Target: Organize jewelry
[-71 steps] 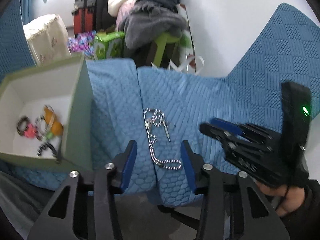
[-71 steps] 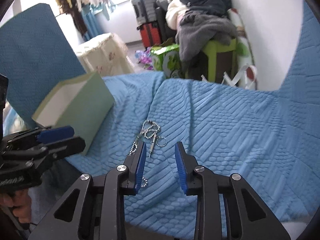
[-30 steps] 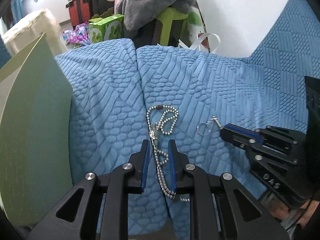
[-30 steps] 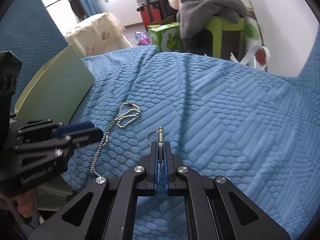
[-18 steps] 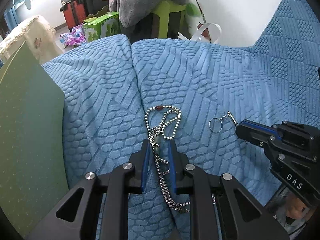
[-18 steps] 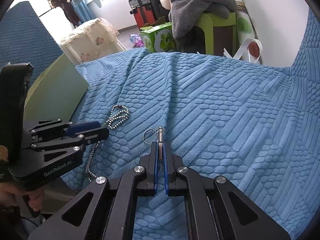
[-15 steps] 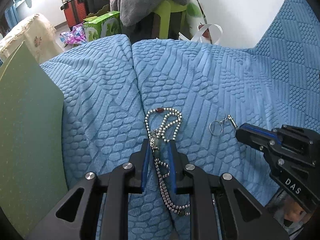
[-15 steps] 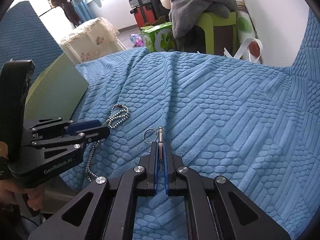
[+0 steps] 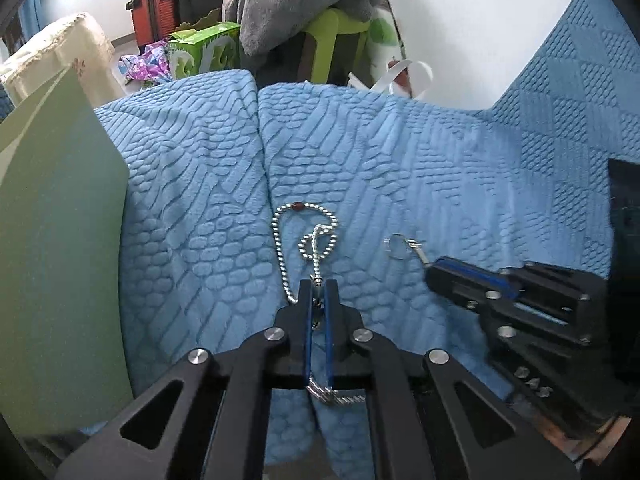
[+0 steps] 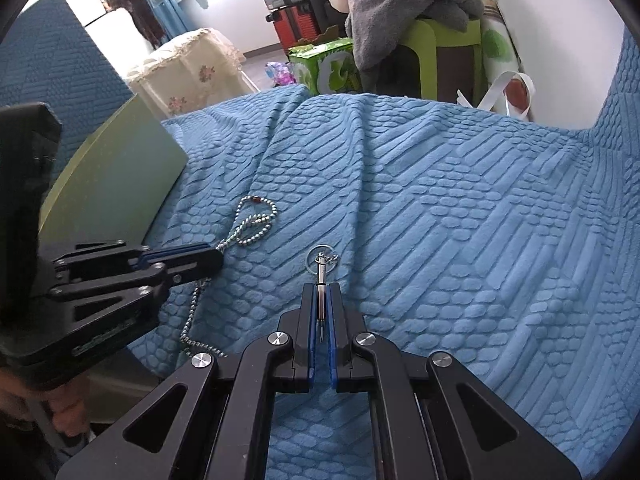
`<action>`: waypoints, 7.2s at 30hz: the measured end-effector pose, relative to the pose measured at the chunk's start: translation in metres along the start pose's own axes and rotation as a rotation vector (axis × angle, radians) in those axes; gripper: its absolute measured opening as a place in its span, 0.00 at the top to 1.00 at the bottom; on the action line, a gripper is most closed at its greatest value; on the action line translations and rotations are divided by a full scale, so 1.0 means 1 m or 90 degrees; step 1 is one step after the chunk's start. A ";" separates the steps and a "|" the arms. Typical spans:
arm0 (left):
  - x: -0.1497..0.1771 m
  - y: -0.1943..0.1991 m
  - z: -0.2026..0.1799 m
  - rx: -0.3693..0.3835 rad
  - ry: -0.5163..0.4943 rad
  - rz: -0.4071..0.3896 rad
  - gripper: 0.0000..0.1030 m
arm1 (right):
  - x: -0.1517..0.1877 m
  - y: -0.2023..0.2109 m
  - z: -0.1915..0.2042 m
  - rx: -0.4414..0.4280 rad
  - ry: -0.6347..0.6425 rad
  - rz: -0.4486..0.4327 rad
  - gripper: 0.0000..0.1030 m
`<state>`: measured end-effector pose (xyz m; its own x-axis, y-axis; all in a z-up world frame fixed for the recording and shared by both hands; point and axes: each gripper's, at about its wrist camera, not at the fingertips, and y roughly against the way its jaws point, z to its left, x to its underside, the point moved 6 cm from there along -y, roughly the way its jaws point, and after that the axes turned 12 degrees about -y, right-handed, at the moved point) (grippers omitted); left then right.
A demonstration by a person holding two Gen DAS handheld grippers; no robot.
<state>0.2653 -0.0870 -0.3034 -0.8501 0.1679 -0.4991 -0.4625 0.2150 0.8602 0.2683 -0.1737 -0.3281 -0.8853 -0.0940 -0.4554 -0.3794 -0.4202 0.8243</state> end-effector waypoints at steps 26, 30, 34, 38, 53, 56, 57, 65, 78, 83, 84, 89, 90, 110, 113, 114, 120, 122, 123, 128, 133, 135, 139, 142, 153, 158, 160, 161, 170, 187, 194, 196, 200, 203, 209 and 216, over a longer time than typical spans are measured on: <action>-0.083 0.180 0.018 0.035 0.007 -0.127 0.96 | -0.064 0.135 0.088 0.040 -0.022 -0.129 0.97; -0.094 0.208 0.027 0.023 0.005 -0.146 0.96 | -0.083 0.161 0.110 0.034 -0.011 -0.155 0.97; -0.103 0.239 0.042 0.006 0.005 -0.170 0.96 | -0.100 0.181 0.137 0.022 0.010 -0.178 0.97; -0.110 0.271 0.061 -0.018 0.002 -0.194 0.96 | -0.117 0.194 0.167 0.004 0.032 -0.195 0.97; -0.075 0.313 0.155 -0.088 0.048 -0.223 0.96 | -0.130 0.169 0.262 -0.050 0.047 -0.201 0.97; -0.061 0.299 0.167 -0.076 0.063 -0.223 0.96 | -0.120 0.145 0.269 -0.045 0.051 -0.178 0.97; -0.058 0.297 0.171 -0.075 0.067 -0.222 0.96 | -0.118 0.137 0.269 -0.040 0.051 -0.170 0.97; -0.024 0.248 0.207 -0.091 0.102 -0.197 0.96 | -0.096 0.071 0.273 -0.016 0.047 -0.124 0.97; 0.017 0.158 0.227 -0.072 0.103 -0.103 0.95 | -0.065 -0.020 0.262 0.029 0.046 -0.056 0.97; 0.024 0.145 0.230 -0.063 0.099 -0.079 0.95 | -0.063 -0.032 0.251 0.038 0.031 -0.036 0.97; 0.024 0.144 0.231 -0.064 0.099 -0.076 0.95 | -0.064 -0.032 0.250 0.035 0.028 -0.033 0.97; 0.018 0.158 0.227 -0.070 0.090 -0.079 0.93 | -0.071 -0.020 0.248 0.019 0.010 -0.033 0.93; 0.016 0.159 0.227 -0.073 0.090 -0.079 0.90 | -0.074 -0.016 0.250 0.016 0.011 -0.037 0.92; -0.009 0.327 0.181 -0.179 0.087 -0.259 0.26 | -0.111 0.187 0.288 -0.075 0.048 -0.246 0.83; -0.003 0.337 0.177 -0.199 0.088 -0.265 0.23 | -0.102 0.206 0.290 -0.087 0.054 -0.264 0.83; -0.001 0.338 0.175 -0.202 0.089 -0.265 0.22 | -0.099 0.210 0.289 -0.087 0.055 -0.268 0.83; 0.011 0.342 0.162 -0.204 0.085 -0.275 0.14 | -0.073 0.219 0.285 -0.047 0.078 -0.297 0.74; 0.018 0.335 0.159 -0.203 0.079 -0.261 0.14 | -0.064 0.216 0.281 -0.052 0.073 -0.284 0.74; 0.020 0.333 0.157 -0.204 0.081 -0.257 0.13 | -0.060 0.213 0.276 -0.052 0.061 -0.276 0.74; 0.041 0.324 0.156 -0.214 0.096 -0.231 0.09 | -0.037 0.205 0.259 -0.042 0.039 -0.253 0.73; 0.055 0.327 0.150 -0.208 0.106 -0.233 0.01 | -0.018 0.201 0.249 -0.028 0.031 -0.239 0.70; 0.058 0.325 0.148 -0.212 0.102 -0.227 0.01 | -0.013 0.199 0.246 -0.028 0.025 -0.233 0.69; 0.065 0.320 0.148 -0.219 0.099 -0.218 0.01 | -0.006 0.195 0.236 -0.017 0.007 -0.238 0.46; 0.069 0.316 0.149 -0.225 0.102 -0.212 0.01 | -0.002 0.190 0.233 -0.015 0.008 -0.231 0.34; 0.078 0.301 0.153 -0.238 0.102 -0.186 0.01 | 0.001 0.177 0.223 0.027 0.011 -0.224 0.01; 0.082 0.300 0.157 -0.240 0.109 -0.182 0.01 | 0.003 0.170 0.219 0.039 0.012 -0.212 0.00; 0.082 0.299 0.158 -0.234 0.113 -0.181 0.01 | 0.003 0.170 0.219 0.046 0.015 -0.215 0.00; 0.082 0.299 0.159 -0.237 0.116 -0.179 0.01 | 0.003 0.170 0.219 0.048 0.017 -0.215 0.00; 0.082 0.296 0.159 -0.231 0.116 -0.174 0.01 | 0.002 0.168 0.217 0.056 0.015 -0.212 0.00; 0.081 0.294 0.161 -0.225 0.113 -0.161 0.01 | -0.004 0.172 0.213 0.058 0.003 -0.221 0.00; 0.080 0.294 0.162 -0.225 0.111 -0.159 0.01 | -0.005 0.173 0.213 0.060 0.002 -0.222 0.00; 0.080 0.295 0.162 -0.225 0.110 -0.159 0.01 | -0.005 0.173 0.213 0.060 0.003 -0.222 0.00; 0.079 0.295 0.162 -0.225 0.111 -0.162 0.01 | -0.005 0.173 0.213 0.060 0.003 -0.224 0.00; 0.080 0.297 0.161 -0.224 0.111 -0.165 0.01 | -0.006 0.173 0.213 0.060 0.003 -0.224 0.00; 0.080 0.297 0.163 -0.218 0.111 -0.167 0.01 | -0.005 0.174 0.213 0.061 0.002 -0.226 0.00; 0.080 0.298 0.162 -0.213 0.113 -0.171 0.01 | -0.006 0.173 0.215 0.065 0.001 -0.227 0.00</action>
<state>0.1006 0.1466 -0.1042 -0.7056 -0.0249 -0.7081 -0.7032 -0.0982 0.7042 0.1499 -0.0523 -0.1107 -0.6918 0.0407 -0.7210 -0.6894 -0.3345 0.6426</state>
